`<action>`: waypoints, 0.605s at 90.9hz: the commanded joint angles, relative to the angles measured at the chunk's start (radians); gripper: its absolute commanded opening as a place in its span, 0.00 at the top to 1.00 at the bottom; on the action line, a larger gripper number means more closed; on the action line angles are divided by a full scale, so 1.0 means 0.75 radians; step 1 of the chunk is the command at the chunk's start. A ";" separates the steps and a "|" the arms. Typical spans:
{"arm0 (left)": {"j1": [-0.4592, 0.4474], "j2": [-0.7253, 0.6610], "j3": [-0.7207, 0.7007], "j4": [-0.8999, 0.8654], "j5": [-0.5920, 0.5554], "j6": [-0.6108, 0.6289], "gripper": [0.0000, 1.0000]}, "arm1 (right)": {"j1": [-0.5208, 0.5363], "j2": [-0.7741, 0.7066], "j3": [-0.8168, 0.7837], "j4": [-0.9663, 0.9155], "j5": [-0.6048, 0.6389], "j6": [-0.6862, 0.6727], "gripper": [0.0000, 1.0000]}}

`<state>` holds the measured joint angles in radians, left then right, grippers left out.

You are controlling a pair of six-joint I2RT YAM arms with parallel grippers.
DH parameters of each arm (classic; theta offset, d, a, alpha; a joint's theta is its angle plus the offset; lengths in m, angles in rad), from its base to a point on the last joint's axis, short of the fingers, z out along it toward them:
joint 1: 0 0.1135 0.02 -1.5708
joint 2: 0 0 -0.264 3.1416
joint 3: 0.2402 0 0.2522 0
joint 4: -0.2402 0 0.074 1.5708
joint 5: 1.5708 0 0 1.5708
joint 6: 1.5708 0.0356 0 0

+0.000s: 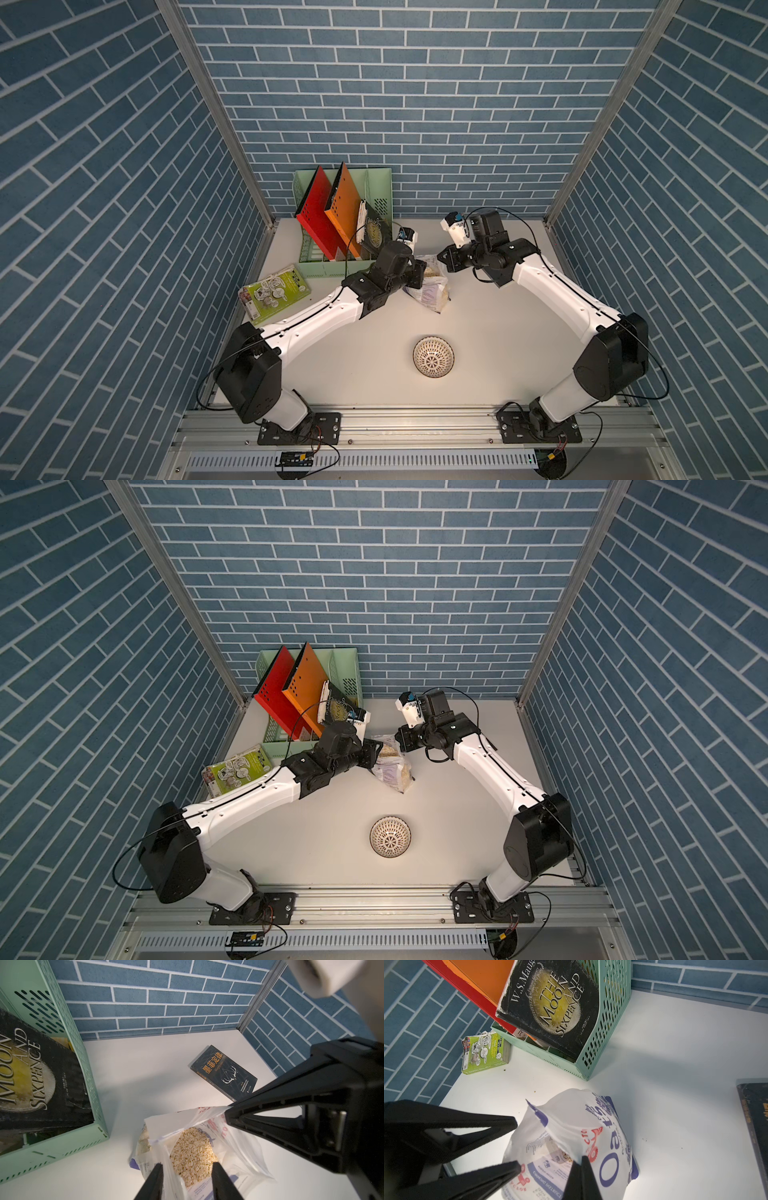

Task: Pour the oats into the breakfast bowl
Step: Open the oats bag at the center of the board.

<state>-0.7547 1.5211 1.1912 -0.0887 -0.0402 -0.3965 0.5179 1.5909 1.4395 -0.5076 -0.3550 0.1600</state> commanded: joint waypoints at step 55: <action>-0.001 0.077 0.084 -0.176 -0.129 0.046 0.97 | -0.045 -0.100 0.011 0.070 0.224 -0.071 1.00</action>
<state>-0.7567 1.5715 1.2537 -0.1753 -0.1150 -0.3756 0.5163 1.5814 1.4345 -0.5003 -0.2680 0.1513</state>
